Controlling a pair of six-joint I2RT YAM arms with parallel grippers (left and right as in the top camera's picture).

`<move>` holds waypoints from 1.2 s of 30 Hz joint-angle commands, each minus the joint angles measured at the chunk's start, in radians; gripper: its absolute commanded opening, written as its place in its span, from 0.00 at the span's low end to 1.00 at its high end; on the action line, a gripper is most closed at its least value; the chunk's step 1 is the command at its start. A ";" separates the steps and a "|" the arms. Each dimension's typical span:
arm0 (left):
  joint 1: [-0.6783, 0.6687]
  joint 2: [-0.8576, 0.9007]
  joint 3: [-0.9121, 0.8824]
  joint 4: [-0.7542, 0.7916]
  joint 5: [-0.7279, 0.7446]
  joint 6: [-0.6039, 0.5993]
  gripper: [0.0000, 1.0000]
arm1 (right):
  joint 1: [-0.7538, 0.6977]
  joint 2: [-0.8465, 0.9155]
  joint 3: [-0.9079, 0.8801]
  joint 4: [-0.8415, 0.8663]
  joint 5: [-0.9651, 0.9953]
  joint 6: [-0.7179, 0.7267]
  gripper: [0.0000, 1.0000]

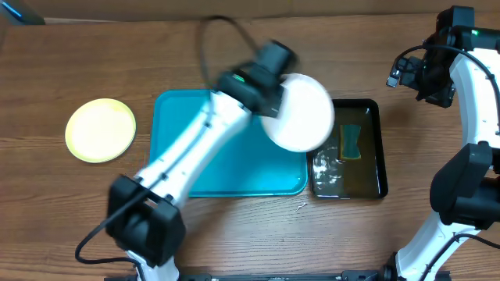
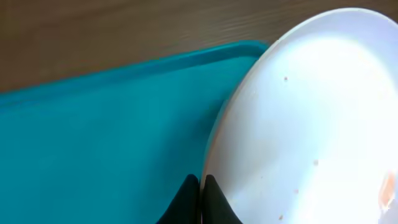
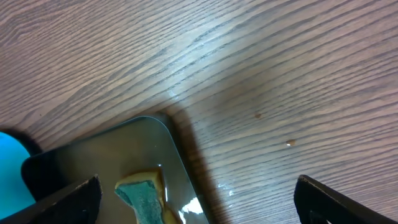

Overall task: Clean dirty plates on tray and stack at the side
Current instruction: 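Swing the white plate left over the yellow plate with the left gripper, then lower the white plate onto the yellow plate and open the left gripper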

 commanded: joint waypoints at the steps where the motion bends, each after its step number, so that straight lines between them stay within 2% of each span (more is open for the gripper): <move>1: 0.219 0.006 0.021 -0.071 0.185 -0.081 0.04 | -0.004 -0.021 0.015 0.003 0.003 0.006 1.00; 8: 0.640 0.006 0.021 -0.245 0.185 -0.080 0.04 | -0.004 -0.021 0.015 0.003 0.003 0.006 1.00; 15: 1.011 0.006 0.010 -0.282 0.184 -0.081 0.04 | -0.004 -0.021 0.015 0.003 0.003 0.006 1.00; 18: 1.116 0.008 0.010 -0.280 0.185 -0.108 0.04 | -0.004 -0.021 0.015 0.003 0.003 0.006 1.00; 23: 1.195 0.009 0.009 -0.266 0.185 -0.164 0.04 | -0.004 -0.021 0.015 0.003 0.003 0.006 1.00; 30: 1.185 0.010 -0.016 -0.211 0.061 -0.168 0.04 | -0.004 -0.021 0.015 0.003 0.003 0.006 1.00; 36: 1.181 0.010 -0.119 -0.118 0.063 -0.167 0.04 | -0.004 -0.021 0.015 0.003 0.003 0.006 1.00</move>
